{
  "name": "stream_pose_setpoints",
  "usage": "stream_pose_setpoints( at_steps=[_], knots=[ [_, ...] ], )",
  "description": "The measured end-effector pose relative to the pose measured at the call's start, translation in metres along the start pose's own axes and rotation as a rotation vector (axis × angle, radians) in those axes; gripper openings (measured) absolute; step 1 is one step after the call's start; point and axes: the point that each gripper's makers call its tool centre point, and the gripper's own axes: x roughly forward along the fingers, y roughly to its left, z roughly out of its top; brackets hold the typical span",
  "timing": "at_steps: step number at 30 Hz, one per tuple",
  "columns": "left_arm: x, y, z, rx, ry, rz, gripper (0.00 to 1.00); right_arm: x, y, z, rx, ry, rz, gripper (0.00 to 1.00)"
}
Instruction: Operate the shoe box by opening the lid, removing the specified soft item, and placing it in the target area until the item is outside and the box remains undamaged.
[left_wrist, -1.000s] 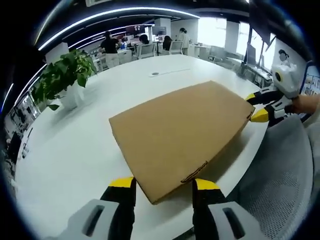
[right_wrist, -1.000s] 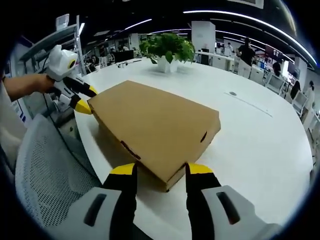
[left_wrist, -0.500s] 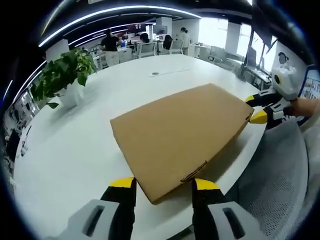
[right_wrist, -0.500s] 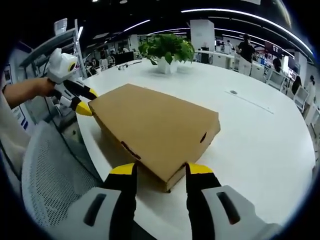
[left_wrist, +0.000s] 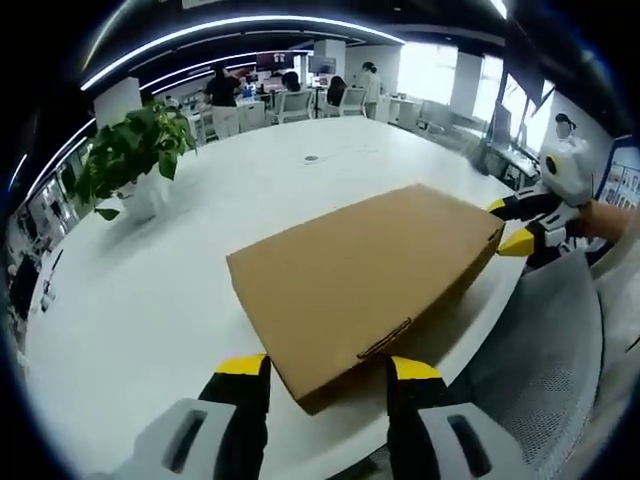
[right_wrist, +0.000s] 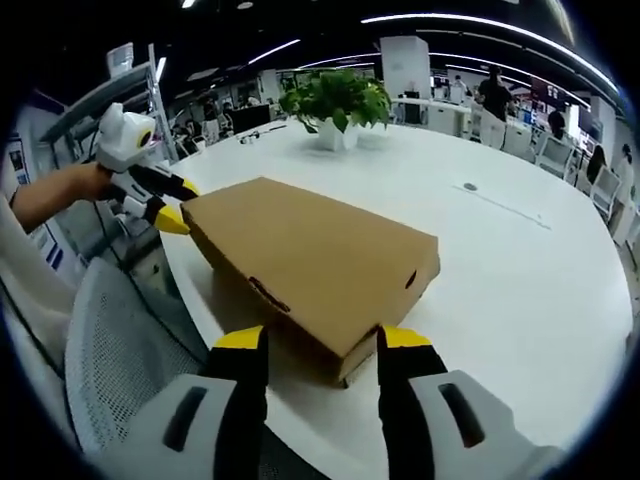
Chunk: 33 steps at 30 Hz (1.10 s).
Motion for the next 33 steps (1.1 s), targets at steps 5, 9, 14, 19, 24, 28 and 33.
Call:
stream_pose_setpoints(
  at_steps=[5, 9, 14, 19, 24, 28, 33],
  knots=[
    [-0.007, 0.000, 0.009, -0.014, -0.028, -0.010, 0.48, -0.005, 0.001, 0.008, 0.005, -0.007, 0.014, 0.40],
    [-0.012, 0.000, 0.016, -0.032, -0.050, -0.022, 0.49, -0.009, 0.001, 0.014, 0.009, -0.019, 0.019, 0.41],
    [-0.019, -0.001, 0.027, -0.045, -0.079, -0.032, 0.50, -0.013, 0.002, 0.022, -0.006, -0.034, 0.020, 0.43],
    [-0.023, -0.002, 0.038, -0.049, -0.101, -0.039, 0.52, -0.016, 0.000, 0.032, -0.021, -0.048, 0.022, 0.44],
    [-0.029, 0.000, 0.049, -0.074, -0.130, -0.055, 0.53, -0.018, -0.005, 0.043, -0.046, -0.059, 0.024, 0.43],
    [-0.032, 0.000, 0.057, -0.068, -0.149, -0.060, 0.54, -0.019, -0.007, 0.053, -0.060, -0.072, 0.020, 0.44],
    [-0.033, 0.006, 0.068, -0.049, -0.173, -0.046, 0.53, -0.020, -0.012, 0.065, -0.079, -0.096, 0.010, 0.44]
  ],
)
